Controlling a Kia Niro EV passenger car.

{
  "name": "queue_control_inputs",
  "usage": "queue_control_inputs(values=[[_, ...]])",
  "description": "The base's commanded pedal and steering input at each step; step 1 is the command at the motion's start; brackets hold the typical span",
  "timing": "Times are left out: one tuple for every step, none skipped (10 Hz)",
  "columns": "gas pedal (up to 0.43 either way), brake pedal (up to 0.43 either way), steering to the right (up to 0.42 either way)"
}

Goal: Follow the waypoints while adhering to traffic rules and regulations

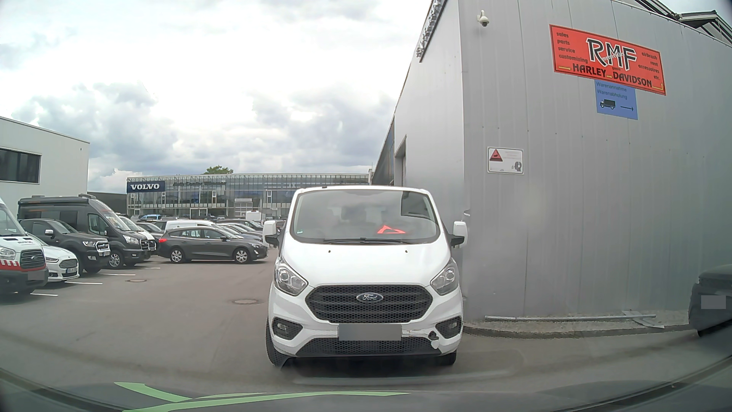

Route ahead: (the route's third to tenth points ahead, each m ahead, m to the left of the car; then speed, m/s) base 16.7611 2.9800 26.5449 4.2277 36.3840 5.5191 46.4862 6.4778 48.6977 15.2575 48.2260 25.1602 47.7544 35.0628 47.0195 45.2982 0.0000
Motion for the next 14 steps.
queue_control_inputs(values=[[0.0,0.47,-0.463],[0.0,0.47,-0.462],[0.0,0.47,-0.462],[0.0,0.47,-0.462],[0.0,0.47,-0.462],[0.0,0.47,-0.462],[0.0,0.47,-0.462],[0.0,0.47,-0.463],[0.0,0.47,-0.463],[0.0,0.47,-0.463],[0.0,0.47,-0.463],[0.0,0.47,-0.462],[0.0,0.47,-0.463],[0.0,0.47,-0.462]])
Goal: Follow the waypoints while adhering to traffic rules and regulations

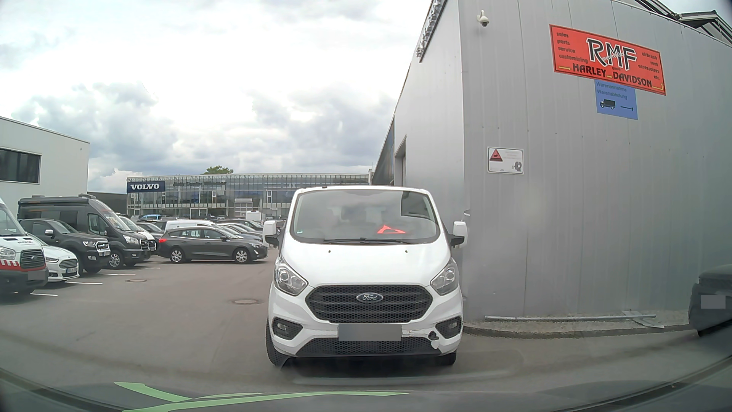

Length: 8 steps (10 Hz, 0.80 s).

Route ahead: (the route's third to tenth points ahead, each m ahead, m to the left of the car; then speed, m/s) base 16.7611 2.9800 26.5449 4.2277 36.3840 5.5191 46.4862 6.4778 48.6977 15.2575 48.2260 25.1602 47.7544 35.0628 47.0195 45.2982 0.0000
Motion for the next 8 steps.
queue_control_inputs(values=[[0.0,0.47,-0.462],[0.0,0.47,-0.462],[0.0,0.47,-0.462],[0.0,0.47,-0.462],[0.0,0.47,-0.462],[0.0,0.47,-0.462],[0.0,0.47,-0.462],[0.0,0.47,-0.462]])
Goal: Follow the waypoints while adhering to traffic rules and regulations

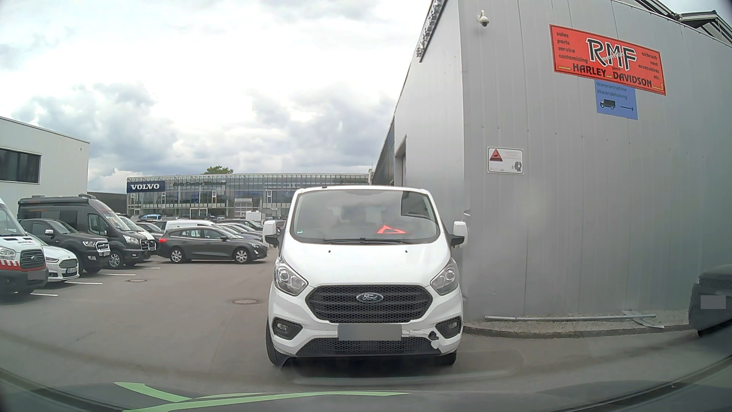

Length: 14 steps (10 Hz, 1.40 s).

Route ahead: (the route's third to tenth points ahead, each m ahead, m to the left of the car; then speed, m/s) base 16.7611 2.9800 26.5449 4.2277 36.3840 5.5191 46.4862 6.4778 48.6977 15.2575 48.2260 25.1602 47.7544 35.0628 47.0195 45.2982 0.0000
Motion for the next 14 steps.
queue_control_inputs(values=[[0.0,0.47,-0.462],[0.0,0.47,-0.462],[0.0,0.47,-0.462],[0.0,0.47,-0.463],[0.0,0.47,-0.462],[0.0,0.47,-0.462],[0.0,0.47,-0.462],[0.0,0.47,-0.462],[0.0,0.47,-0.463],[0.0,0.47,-0.462],[0.0,0.47,-0.462],[0.0,0.47,-0.462],[0.0,0.47,-0.462],[0.0,0.47,-0.462]])
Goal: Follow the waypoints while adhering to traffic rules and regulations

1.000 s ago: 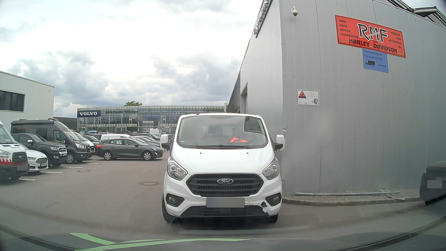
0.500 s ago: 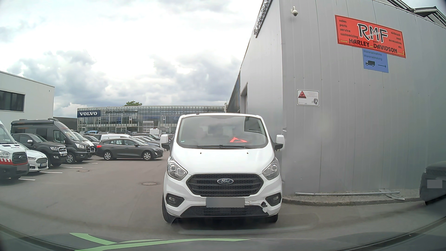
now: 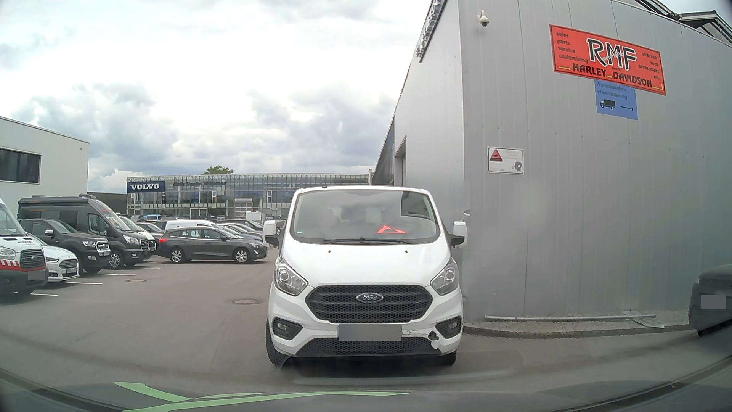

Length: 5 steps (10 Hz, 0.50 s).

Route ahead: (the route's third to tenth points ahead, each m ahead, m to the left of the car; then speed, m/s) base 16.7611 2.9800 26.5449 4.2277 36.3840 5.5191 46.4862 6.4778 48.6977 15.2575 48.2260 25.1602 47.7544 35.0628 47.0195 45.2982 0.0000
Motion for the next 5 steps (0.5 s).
queue_control_inputs(values=[[0.0,0.47,-0.462],[0.0,0.47,-0.462],[0.0,0.47,-0.462],[0.0,0.47,-0.462],[0.0,0.47,-0.462]])
